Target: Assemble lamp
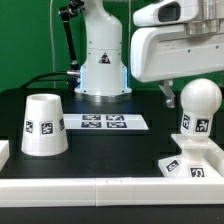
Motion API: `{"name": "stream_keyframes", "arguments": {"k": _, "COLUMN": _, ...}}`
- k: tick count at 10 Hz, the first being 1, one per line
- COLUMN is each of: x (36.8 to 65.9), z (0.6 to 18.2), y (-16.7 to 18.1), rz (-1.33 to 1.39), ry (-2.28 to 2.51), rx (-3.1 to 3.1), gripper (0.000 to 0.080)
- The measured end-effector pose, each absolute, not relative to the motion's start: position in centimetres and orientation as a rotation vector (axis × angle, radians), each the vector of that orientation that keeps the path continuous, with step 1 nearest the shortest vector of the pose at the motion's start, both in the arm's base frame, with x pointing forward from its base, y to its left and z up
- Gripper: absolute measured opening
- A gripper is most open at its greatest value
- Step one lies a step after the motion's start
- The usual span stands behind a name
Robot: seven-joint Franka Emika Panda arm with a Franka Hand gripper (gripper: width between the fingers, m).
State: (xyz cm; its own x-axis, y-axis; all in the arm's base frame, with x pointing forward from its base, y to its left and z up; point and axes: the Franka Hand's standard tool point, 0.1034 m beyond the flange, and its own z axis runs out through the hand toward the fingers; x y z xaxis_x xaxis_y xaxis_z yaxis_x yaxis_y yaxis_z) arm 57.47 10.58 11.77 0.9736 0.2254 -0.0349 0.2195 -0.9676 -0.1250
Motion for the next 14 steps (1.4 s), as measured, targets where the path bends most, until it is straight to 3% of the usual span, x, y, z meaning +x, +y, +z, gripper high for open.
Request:
{"name": "stream_keyframes", "arguments": {"k": 7, "x": 59.3, "z": 12.1, "y": 10.2, "rz": 0.047, "ry": -0.354, "rx": -2.995, "gripper": 0.0698}}
{"name": "stream_keyframes", "arguments": {"k": 8, "x": 59.2, "z": 11.9, "y": 10.4, "rz": 0.015, "ry": -0.359, "rx": -2.998, "gripper": 0.0575}}
{"name": "stream_keyframes", "arguments": {"k": 11, "x": 59.2, "z": 11.9, "y": 10.4, "rz": 0.023, "ry": -0.303, "rx": -3.003, "gripper": 0.0578}}
{"name": "stream_keyframes", "arguments": {"k": 14, "x": 59.0, "z": 11.9, "y": 10.3, "rz": 0.05, "ry": 0.115, "rx": -3.014, "gripper": 0.0578}}
